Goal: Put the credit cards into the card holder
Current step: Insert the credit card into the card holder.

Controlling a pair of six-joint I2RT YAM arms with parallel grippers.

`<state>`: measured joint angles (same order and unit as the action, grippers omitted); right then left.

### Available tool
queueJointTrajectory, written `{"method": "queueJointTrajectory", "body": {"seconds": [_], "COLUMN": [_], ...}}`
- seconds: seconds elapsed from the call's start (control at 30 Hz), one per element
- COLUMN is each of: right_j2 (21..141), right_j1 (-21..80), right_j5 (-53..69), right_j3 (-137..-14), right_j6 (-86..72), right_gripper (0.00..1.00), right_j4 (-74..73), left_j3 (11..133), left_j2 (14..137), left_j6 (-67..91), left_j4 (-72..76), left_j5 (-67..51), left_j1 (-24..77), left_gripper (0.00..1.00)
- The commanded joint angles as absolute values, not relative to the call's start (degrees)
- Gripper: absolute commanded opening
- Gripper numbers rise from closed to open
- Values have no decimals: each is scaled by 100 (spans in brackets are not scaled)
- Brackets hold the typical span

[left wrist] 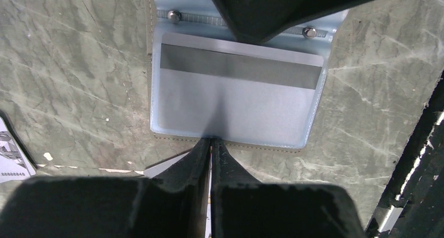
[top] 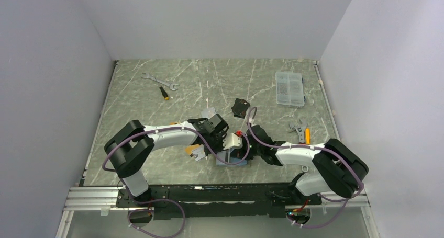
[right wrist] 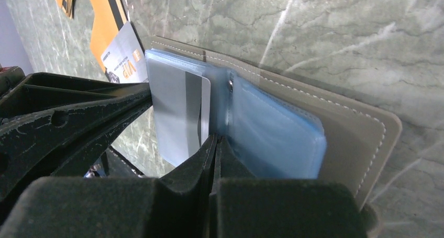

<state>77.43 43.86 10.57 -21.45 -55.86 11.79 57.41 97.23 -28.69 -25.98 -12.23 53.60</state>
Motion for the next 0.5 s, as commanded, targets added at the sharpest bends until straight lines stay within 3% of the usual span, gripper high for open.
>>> {"method": "queueJointTrajectory", "body": {"seconds": [0.0,0.27,0.47], "right_j2": [7891,7699,7292], "right_j1": [4469,4409,3882], "right_j5": [1245,1290,1579], "right_j3": [-2428,-2485,-2453], "right_j6": [-5450,-5328,-5149], "right_gripper": [0,0,18], "right_j4": [1399,1129,649], "left_j3": [5685,5837,6129], "left_j2": [9741,9673,9206], "left_j6": [-2791,-2819,-2877], "left_j4": [-2513,-2695,-3234], "left_j5": [-1500,-1624,-1817], "left_j1": [5500,5513,5096], "left_gripper": [9,7,5]}}
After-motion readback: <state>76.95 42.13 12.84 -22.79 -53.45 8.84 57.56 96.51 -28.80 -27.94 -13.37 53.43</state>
